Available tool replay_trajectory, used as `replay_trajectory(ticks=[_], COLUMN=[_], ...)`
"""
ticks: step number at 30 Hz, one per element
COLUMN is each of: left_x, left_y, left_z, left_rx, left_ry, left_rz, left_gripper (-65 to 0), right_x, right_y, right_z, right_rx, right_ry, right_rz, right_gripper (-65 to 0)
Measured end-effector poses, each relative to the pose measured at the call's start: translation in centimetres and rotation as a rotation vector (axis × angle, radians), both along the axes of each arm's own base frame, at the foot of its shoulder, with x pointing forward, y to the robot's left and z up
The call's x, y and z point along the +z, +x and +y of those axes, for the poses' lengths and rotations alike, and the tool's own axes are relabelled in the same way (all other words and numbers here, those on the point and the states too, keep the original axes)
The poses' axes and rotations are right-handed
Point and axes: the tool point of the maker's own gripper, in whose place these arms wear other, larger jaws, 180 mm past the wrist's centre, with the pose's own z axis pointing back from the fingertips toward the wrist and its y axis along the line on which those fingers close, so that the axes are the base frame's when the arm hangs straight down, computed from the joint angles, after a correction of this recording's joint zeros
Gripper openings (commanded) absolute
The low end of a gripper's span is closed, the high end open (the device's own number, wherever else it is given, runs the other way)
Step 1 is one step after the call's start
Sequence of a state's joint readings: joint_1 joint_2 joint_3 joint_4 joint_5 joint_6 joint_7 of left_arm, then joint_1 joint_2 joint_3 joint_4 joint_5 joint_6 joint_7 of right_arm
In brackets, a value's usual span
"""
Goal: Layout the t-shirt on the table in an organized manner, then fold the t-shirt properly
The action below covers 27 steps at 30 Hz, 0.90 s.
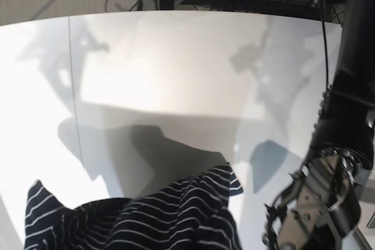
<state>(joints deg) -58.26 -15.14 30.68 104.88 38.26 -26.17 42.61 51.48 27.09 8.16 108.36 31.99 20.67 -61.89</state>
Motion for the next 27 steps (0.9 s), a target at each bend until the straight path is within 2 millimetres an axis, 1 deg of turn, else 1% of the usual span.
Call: replay_trajectory(ticks=[5,7,9,11,12,13,14,15,17,18,20,22,24,26,27], left_x=[2.4,3.5,4.2,5.2,5.9,6.2,6.4,6.9,7.4,7.3,6.9,6.6,6.0,4.4,3.2], left_y=[1.1,1.5,2.0,2.5,2.9,3.2,3.5,3.7,4.2,4.3,4.4,4.3,4.0,4.1,4.3], left_z=[0.7,1.0,1.8,4.8,6.1,6.5,6.9,7.0,5.7,5.4,5.7,6.2,6.2,5.9,5.9], left_rx=[0.026,0.032,0.058,0.201,0.232,0.223,0.226,0.233,0.191,0.179,0.185,0.200,0.203,0.189,0.186], left_ry=[0.008,0.011,0.019,0.016,0.021,0.026,0.032,0.033,0.035,0.032,0.032,0.029,0.035,0.037,0.041], left_rz=[-0.022,-0.034,-0.038,-0.060,-0.073,-0.069,-0.068,-0.073,-0.067,-0.062,-0.052,-0.050,-0.054,-0.031,-0.009], left_gripper=[-65.0,-65.0,-65.0,-65.0,-65.0,-65.0,-65.0,-65.0,-65.0,-65.0,-65.0,-65.0,-65.0,-65.0,-65.0], right_x=[2.7,3.4,4.2,4.8,5.0,5.4,5.8,6.5,7.3,7.4,7.2,6.7,5.9,4.0,3.0], right_y=[0.4,0.6,0.8,1.0,1.0,1.1,1.3,1.6,2.2,2.5,3.1,3.3,3.6,4.1,4.4], right_z=[-0.6,-1.2,-1.8,-3.9,-5.0,-5.3,-5.3,-4.8,-3.2,-2.6,-2.4,-2.8,-2.8,-2.4,-2.3], right_rx=[0.003,-0.006,-0.015,-0.107,-0.141,-0.151,-0.154,-0.137,-0.085,-0.073,-0.074,-0.095,-0.091,-0.074,-0.072], right_ry=[0.027,0.037,0.048,0.041,0.049,0.051,0.043,0.037,0.024,0.018,0.004,0.002,0.010,0.009,0.008], right_rz=[-0.036,-0.042,-0.048,-0.050,-0.043,-0.040,-0.037,-0.045,-0.052,-0.047,-0.021,0.000,0.010,0.043,0.066], right_gripper=[-64.8,-64.8,-64.8,-64.8,-64.8,-64.8,-64.8,-64.8,-64.8,-64.8,-64.8,-64.8,-64.8,-64.8,-64.8])
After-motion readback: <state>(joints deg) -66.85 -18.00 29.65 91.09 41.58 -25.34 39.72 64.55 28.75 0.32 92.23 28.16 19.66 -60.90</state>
